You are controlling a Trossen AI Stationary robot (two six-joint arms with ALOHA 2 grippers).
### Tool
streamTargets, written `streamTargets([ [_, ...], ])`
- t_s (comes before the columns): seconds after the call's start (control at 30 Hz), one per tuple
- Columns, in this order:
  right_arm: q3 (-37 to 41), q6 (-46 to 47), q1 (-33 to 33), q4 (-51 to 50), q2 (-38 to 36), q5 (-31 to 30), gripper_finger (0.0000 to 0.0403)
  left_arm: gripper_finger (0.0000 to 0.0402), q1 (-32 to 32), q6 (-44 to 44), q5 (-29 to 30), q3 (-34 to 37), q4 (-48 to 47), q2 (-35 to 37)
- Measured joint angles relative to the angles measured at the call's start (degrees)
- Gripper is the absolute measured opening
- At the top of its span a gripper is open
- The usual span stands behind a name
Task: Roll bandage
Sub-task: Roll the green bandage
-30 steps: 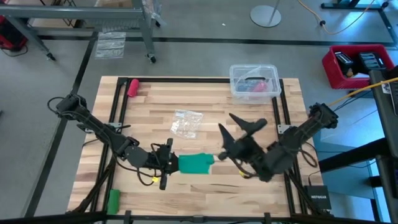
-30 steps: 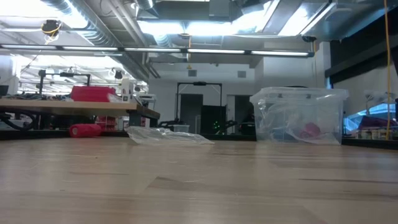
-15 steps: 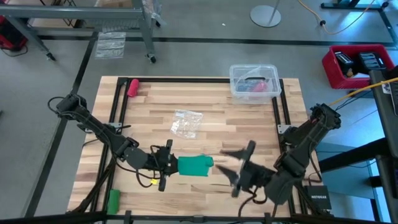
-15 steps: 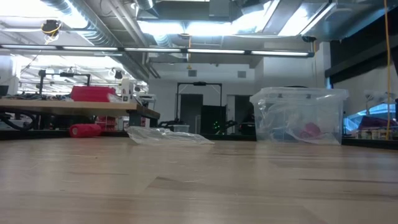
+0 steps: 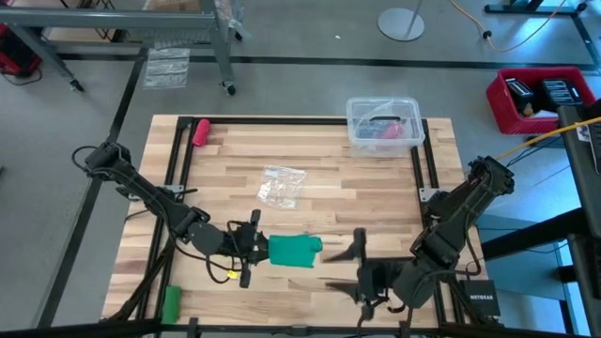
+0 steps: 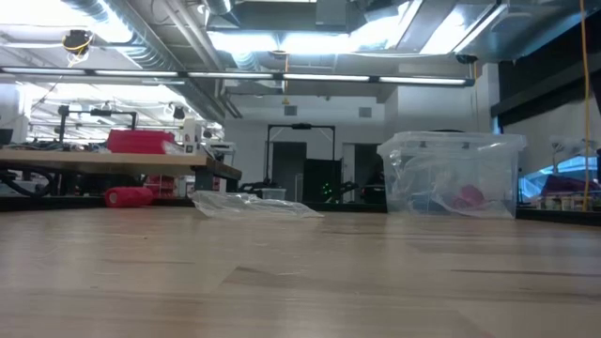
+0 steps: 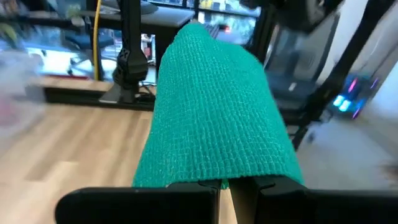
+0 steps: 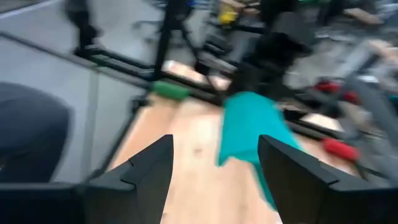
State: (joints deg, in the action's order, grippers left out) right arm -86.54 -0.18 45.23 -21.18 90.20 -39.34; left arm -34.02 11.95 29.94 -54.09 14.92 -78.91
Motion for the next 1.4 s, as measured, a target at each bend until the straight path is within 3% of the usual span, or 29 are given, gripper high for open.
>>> streamTargets([
  [0.1, 0.0, 1.1, -0.6, -0.4, 0.4, 2.0, 0.0237, 0.0008, -0.4, -9.1, 3.5, 0.0, -2.6, -0.1],
  [0.3, 0.0, 5.5, -2.5, -6.4, 0.5, -2.2, 0.0237, 0.0008, -1.3, -37.6, 12.1, 0.0, -4.1, -0.8],
  [0.53, 0.0, 7.3, -8.7, -5.1, 0.5, 4.0, 0.0237, 0.0008, -1.3, -63.1, 16.7, 0.0, -2.4, -2.3],
  [0.77, 0.0, 16.5, -15.0, -5.4, 0.5, 11.7, 0.0236, 0.0008, -0.5, -72.4, 21.3, 0.0, -0.8, -2.6],
  [1.0, 0.0, 19.7, -17.8, -7.4, 0.6, 9.2, 0.0237, 0.0008, 0.0, -76.9, 21.7, 0.0, -0.8, -2.8],
  [1.17, 0.0, 19.5, -18.5, -6.9, 1.2, 11.6, 0.0232, 0.0008, -0.1, -77.3, 21.7, 0.0, -0.7, -2.8],
  [1.4, 0.0, 17.9, -18.3, -7.0, 1.5, 12.2, 0.0145, 0.0008, 0.6, -76.5, 21.6, 0.0, -0.5, -2.8],
])
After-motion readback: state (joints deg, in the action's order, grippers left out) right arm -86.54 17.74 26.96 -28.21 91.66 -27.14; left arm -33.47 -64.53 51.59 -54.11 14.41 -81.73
